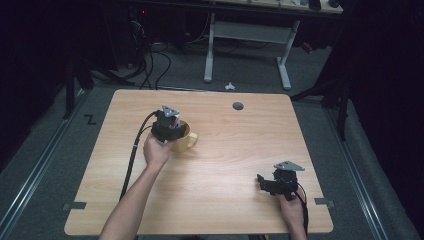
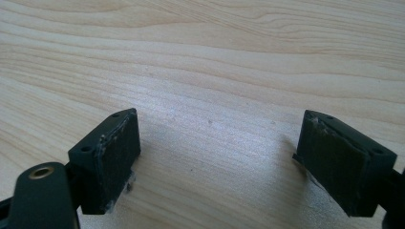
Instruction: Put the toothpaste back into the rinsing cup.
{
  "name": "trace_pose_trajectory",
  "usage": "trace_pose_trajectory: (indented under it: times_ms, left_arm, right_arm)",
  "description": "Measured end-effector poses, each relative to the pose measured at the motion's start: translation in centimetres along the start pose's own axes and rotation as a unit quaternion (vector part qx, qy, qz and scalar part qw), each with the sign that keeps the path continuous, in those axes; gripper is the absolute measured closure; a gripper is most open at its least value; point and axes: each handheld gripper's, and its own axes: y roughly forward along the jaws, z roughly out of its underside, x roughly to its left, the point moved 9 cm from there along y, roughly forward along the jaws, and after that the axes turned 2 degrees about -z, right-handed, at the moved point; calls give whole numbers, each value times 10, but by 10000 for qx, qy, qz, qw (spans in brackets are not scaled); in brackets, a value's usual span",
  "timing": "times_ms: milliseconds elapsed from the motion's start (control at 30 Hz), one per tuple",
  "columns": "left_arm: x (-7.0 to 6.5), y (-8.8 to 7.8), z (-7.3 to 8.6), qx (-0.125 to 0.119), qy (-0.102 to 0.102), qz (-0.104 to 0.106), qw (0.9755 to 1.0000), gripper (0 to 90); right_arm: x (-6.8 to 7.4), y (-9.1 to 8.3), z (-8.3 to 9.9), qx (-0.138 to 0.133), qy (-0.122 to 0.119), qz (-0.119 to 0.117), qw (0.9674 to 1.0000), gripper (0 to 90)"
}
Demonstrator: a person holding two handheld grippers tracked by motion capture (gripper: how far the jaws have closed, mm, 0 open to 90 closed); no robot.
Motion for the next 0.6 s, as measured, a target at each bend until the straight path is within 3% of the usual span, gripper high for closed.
trace_pose_trajectory:
  times_ms: [600]
  left_arm:
    - [-2,-9,-3,-42,14,63,10000,348]
  right_arm:
    - [0,0,0,-1,-1,0,10000,148]
